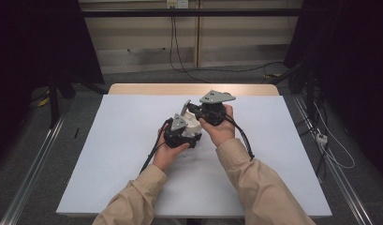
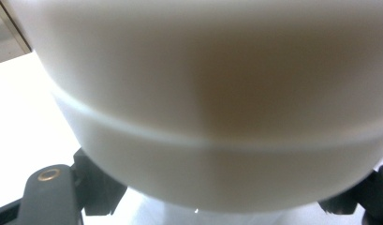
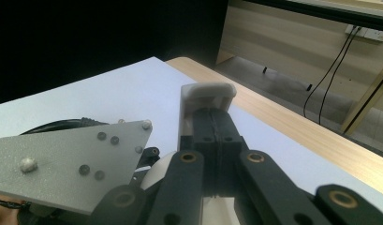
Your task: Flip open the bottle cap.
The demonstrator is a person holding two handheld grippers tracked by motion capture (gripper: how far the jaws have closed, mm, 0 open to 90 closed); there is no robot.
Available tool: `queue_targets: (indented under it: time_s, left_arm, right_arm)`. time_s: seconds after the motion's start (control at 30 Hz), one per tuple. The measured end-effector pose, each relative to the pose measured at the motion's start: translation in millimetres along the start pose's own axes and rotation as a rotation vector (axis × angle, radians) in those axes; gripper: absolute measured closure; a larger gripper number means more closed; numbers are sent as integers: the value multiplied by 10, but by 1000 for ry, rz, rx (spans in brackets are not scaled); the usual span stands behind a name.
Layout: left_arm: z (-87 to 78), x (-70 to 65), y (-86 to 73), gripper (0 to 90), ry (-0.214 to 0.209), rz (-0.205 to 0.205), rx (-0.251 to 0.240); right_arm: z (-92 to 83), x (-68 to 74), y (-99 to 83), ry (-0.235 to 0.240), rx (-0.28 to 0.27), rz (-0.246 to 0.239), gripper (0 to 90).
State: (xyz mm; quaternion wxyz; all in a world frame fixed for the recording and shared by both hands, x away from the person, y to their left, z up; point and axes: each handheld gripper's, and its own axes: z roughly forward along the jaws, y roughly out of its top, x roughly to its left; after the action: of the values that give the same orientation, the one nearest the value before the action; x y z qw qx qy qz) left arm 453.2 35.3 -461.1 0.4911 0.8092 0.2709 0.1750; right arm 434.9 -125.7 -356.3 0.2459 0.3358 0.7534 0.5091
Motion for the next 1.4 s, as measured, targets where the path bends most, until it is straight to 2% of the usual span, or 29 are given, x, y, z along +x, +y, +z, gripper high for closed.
queue_targets:
  time_s: [0.37, 1.4]
  left_arm:
    - [0, 3, 1, 188, 3, 2, 0]
    - [2, 2, 1, 188, 3, 1, 2]
  right_arm:
    - [51, -5, 45, 6, 4, -12, 900]
    - [153, -12, 83, 21, -7, -7, 900]
